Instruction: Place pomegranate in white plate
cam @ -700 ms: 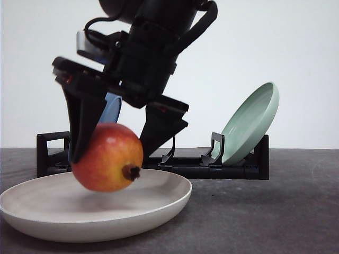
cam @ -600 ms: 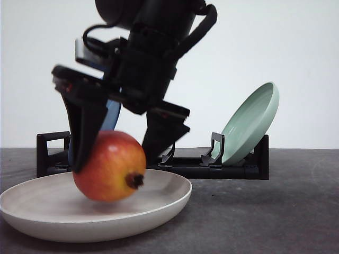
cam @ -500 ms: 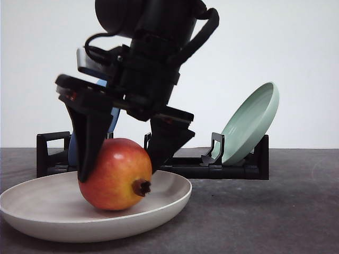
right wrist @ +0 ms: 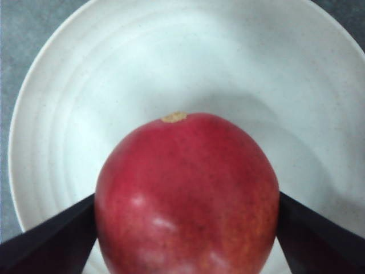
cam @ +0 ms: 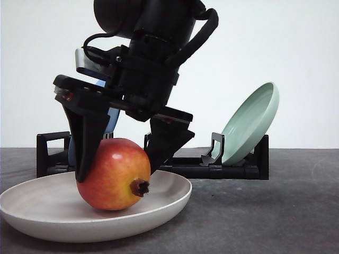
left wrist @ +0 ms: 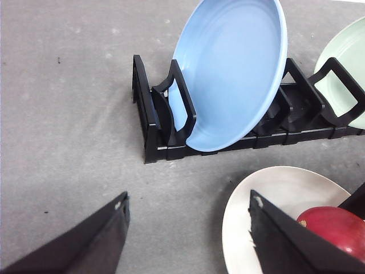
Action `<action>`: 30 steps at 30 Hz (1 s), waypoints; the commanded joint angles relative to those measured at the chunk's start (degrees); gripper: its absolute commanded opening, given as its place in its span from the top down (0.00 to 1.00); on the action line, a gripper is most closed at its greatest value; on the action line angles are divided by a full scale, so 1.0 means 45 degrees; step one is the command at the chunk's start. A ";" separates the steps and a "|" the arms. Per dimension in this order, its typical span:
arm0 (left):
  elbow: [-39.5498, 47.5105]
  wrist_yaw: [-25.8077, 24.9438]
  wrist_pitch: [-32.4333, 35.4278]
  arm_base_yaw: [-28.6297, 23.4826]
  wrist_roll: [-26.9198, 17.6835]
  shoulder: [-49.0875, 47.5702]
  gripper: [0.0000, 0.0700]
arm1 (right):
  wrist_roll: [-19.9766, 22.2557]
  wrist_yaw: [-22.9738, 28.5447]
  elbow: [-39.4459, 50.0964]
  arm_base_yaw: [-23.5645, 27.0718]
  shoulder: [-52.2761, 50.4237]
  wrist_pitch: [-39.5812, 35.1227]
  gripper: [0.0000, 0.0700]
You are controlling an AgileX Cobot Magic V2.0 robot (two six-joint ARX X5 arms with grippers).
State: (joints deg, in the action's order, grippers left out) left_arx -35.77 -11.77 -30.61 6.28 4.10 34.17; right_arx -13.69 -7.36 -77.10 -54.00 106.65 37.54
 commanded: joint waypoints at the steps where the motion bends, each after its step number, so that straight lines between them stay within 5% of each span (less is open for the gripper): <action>1: -0.0131 0.0034 0.0141 0.0024 0.0010 0.0058 0.44 | 0.0055 -0.0008 -0.0287 -0.0165 0.0209 -0.0059 0.12; 11: -0.0131 0.0034 0.0141 0.0024 0.0005 0.0058 0.44 | 0.0538 0.0795 -0.0137 -0.0291 -0.0522 -0.0290 0.11; 20: -0.0131 0.0034 0.0136 0.0024 0.0005 0.0058 0.44 | 0.0615 0.0722 0.2788 -0.0118 -0.3168 -0.3885 0.11; 30: -0.0131 0.0036 0.0123 0.0024 0.0005 0.0058 0.44 | 0.0923 -0.0322 0.6626 0.2073 -0.7420 -0.4504 0.11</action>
State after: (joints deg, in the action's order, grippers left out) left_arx -35.77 -11.77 -30.63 6.28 4.12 34.17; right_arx -10.31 -8.47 -47.69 -45.10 74.14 17.46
